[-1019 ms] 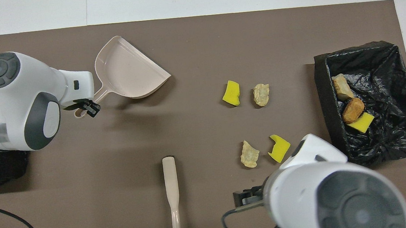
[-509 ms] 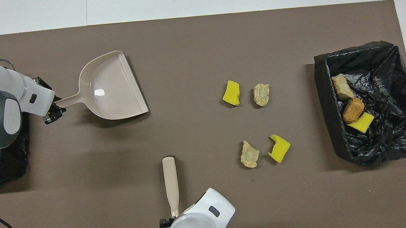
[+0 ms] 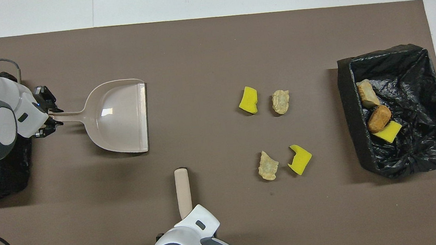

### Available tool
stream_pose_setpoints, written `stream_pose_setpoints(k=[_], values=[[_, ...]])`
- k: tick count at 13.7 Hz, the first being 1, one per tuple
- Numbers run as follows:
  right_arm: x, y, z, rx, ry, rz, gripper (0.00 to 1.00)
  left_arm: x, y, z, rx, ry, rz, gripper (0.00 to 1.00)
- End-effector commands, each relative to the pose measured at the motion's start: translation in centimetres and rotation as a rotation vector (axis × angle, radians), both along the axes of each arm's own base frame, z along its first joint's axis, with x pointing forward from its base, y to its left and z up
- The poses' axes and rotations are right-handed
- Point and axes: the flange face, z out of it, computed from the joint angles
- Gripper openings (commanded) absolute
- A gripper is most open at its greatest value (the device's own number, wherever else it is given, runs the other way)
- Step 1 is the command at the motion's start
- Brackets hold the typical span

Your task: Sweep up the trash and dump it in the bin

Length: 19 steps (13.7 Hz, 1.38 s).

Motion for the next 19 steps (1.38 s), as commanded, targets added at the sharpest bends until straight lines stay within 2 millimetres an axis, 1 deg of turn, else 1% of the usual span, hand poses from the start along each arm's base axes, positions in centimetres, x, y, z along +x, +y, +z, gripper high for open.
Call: stream_pose_setpoints(k=[1,2,3,4,5,6,7,8,10,11,12,13,14,15,16,18,19], values=[[-1.1,-1.2,-0.2,-0.007,-0.028,-0.005,0.88,-1.3,-0.3,-0.1,0.003,0.02,-0.04,0.0],[-1.2,-1.2,-0.4,-0.001,-0.029,-0.006,0.86,-1.6,-0.6,0.0,0.003,0.022,-0.044,0.0],[-1.5,-1.3,-0.8,-0.003,-0.027,-0.002,0.85,-1.8,-0.8,-0.2,0.003,0.026,-0.048,0.0],[-1.6,-1.5,-1.1,-0.001,-0.028,0.007,0.79,-2.2,-0.9,-0.3,0.003,0.03,-0.046,0.0],[-1.6,-1.4,-1.1,0.003,-0.031,0.011,0.7,-2.5,-1.1,-0.5,0.003,0.034,-0.045,0.0],[-1.7,-1.3,-1.0,0.009,-0.03,0.012,0.53,-2.5,-1.2,-0.5,0.003,0.033,-0.046,0.0],[-1.7,-1.3,-1.0,0.01,-0.028,0.012,0.41,-2.5,-1.3,-0.4,0.003,0.031,-0.043,0.0],[-1.7,-1.3,-1.0,0.01,-0.028,0.013,0.34,-2.5,-1.3,-0.4,0.003,0.03,-0.042,0.0],[-2.1,-0.8,-0.9,0.015,-0.028,0.016,0.14,-2.5,-2.4,-0.3,0.004,0.027,-0.048,0.0],[-2.0,-0.6,-0.6,0.02,-0.03,0.008,0.02,-2.3,-2.5,-0.1,0.004,0.025,-0.029,0.0],[-1.8,-0.2,-0.2,0.028,-0.033,0.003,0.0,-2.3,-2.7,-0.1,0.004,0.027,-0.028,0.0],[-1.5,-0.4,0.3,0.029,-0.036,-0.001,0.0,-2.1,-2.7,0.1,0.003,0.025,-0.031,0.0],[-0.2,-1.3,1.4,0.035,-0.046,-0.017,0.0,-2.0,-2.5,0.0,0.002,0.03,-0.034,0.0],[1.5,-2.7,3.2,0.053,-0.069,-0.052,0.0,-2.1,-2.1,0.2,-0.006,0.044,-0.022,0.0],[2.8,-4.4,5.0,0.052,-0.082,-0.073,0.0,-2.4,-2.0,0.0,-0.01,0.063,-0.006,0.0],[4.4,-8.8,8.3,-0.009,-0.064,-0.063,0.0,-2.7,-2.3,-0.2,-0.03,0.075,0.034,0.0],[5.2,-11.2,9.8,-0.025,-0.054,-0.101,0.0,-2.8,-2.9,-0.3,-0.028,0.077,0.043,0.0]])
